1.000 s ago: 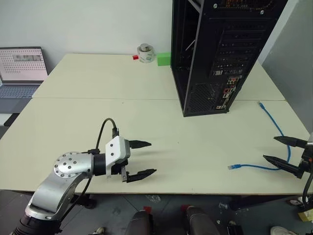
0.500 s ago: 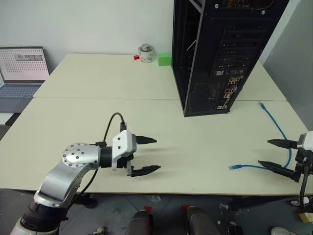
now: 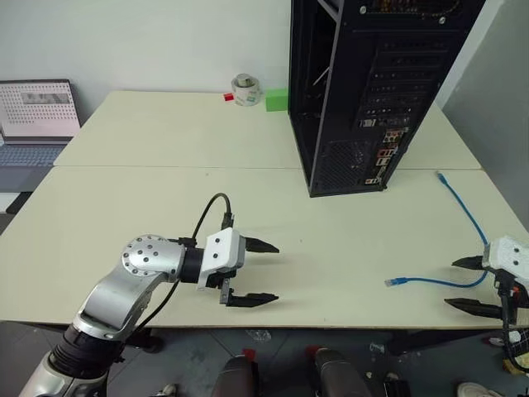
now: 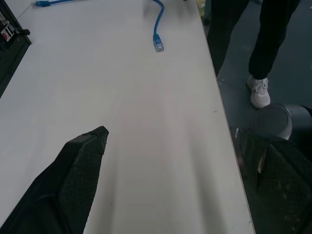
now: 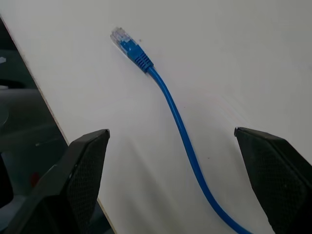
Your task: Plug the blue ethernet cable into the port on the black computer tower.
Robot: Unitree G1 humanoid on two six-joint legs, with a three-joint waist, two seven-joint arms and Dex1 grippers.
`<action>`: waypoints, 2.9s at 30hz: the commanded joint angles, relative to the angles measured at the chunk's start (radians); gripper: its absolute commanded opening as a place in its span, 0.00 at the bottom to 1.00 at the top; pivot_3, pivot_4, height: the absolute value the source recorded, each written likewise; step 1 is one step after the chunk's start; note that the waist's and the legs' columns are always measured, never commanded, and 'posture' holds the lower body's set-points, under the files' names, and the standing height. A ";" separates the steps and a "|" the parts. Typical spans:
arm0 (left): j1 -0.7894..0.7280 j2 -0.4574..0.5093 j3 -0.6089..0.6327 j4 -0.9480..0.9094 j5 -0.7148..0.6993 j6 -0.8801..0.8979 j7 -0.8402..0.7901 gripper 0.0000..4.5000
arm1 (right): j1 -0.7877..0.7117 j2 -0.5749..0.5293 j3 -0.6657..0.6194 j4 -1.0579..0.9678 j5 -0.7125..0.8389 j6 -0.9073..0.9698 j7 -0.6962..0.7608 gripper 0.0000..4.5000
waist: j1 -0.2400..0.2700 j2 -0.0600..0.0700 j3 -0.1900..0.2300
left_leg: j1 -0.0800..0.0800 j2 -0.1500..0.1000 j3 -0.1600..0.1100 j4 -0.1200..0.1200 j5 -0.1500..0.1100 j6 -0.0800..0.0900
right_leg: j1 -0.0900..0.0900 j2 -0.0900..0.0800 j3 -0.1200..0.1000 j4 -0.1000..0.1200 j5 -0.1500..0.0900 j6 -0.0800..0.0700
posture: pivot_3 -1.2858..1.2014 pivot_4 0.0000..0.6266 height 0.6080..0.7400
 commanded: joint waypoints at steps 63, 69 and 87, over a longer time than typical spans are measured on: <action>0.043 -0.014 0.026 0.093 0.089 -0.079 0.087 1.00 | -0.486 0.383 0.506 -0.123 -0.110 0.186 -0.183 0.44 | 0.000 0.000 0.000 | -0.001 0.000 -0.002 0.001 0.000 0.000 | -0.001 -0.001 -0.002 0.001 0.001 -0.002 | 0.52 0.24 1.00; 0.036 -0.023 0.020 0.100 0.090 -0.079 0.090 1.00 | -0.505 0.392 0.527 -0.107 -0.129 0.163 -0.181 0.15 | 0.001 0.000 0.000 | -0.002 0.000 -0.003 0.001 0.000 0.000 | -0.001 -0.001 -0.003 0.001 0.001 -0.002 | 0.52 0.24 1.00; -0.123 -0.152 -0.086 0.252 0.167 -0.049 0.123 1.00 | -0.586 0.456 0.559 -0.238 -0.099 0.257 -0.205 0.00 | 0.001 0.000 0.000 | -0.002 0.000 -0.003 0.001 0.000 0.000 | -0.001 -0.001 -0.004 0.001 0.001 -0.002 | 0.52 0.24 1.00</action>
